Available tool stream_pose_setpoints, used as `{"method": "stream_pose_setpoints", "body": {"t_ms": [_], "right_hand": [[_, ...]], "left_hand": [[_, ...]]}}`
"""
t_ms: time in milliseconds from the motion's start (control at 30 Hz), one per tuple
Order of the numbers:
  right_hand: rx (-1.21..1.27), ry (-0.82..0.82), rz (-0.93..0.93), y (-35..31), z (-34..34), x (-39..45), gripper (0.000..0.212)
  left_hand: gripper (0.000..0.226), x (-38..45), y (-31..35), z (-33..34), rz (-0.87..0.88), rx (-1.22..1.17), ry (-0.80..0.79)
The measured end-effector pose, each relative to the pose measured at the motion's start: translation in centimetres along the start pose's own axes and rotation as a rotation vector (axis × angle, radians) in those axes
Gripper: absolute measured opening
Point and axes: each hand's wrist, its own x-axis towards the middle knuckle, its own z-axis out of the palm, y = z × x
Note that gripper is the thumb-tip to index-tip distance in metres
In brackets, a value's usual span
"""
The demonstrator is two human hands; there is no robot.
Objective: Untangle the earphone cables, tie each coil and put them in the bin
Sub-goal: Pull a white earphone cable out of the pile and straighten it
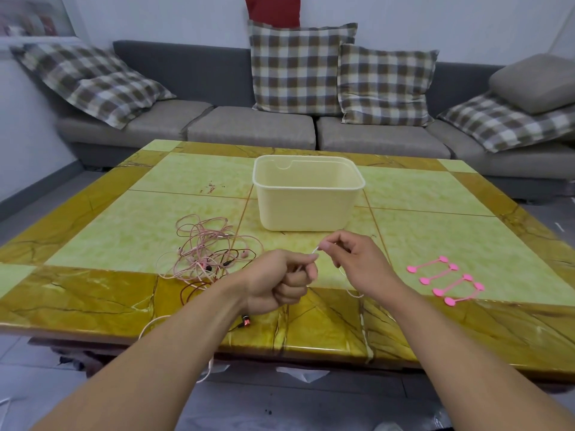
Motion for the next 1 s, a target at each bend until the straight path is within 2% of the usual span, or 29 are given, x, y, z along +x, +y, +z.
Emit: {"method": "stream_pose_setpoints", "body": {"t_ms": [67, 133, 233, 300, 433, 533, 600, 733, 800, 867, 1000], "right_hand": [[-0.011, -0.019, 0.030, 0.2, 0.4, 0.2, 0.018], [-0.067, -0.112, 0.067, 0.2, 0.9, 0.1, 0.023], [-0.246, -0.347, 0.065, 0.1, 1.7, -0.5, 0.037], [-0.303, -0.419, 0.043, -0.3, 1.9, -1.1, 0.048], [-0.375, -0.433, -0.027, -1.4, 1.6, -1.4, 0.036], [-0.346, -0.416, -0.071, -2.0, 1.1, -1.9, 0.028], [-0.285, -0.343, -0.066, -2.1, 0.5, -2.0, 0.025], [-0.248, -0.121, -0.040, -1.3, -1.1, -1.7, 0.017], [-0.150, -0.042, -0.028, -0.8, -1.4, -1.5, 0.013], [-0.049, 0.002, -0.019, -0.5, -1.5, -1.4, 0.013], [0.094, 0.040, 0.047, -0.5, -0.9, -1.1, 0.009]], "left_hand": [[0.038, 0.2, 0.4, 0.2, 0.068, -0.211, 0.039], [0.037, 0.6, 0.7, 0.4, 0.163, -0.389, 0.108], [0.037, 1.3, 0.8, 0.2, 0.287, -0.519, 0.202], [0.038, 1.6, 0.6, -0.3, 0.362, -0.542, 0.264], [0.051, 2.0, -0.2, -1.1, 0.445, -0.352, 0.363], [0.050, 2.1, -1.1, -1.5, 0.429, 0.091, 0.424], [0.043, 1.7, -1.5, -1.7, 0.315, 0.346, 0.388], [0.037, 0.7, -1.5, -1.3, 0.050, 0.506, 0.249], [0.055, 0.2, -1.1, -1.1, -0.032, 0.471, 0.199], [0.063, 0.0, -0.6, -0.7, -0.070, 0.398, 0.098], [0.049, -0.1, 0.0, 0.1, -0.031, 0.205, -0.097]]}}
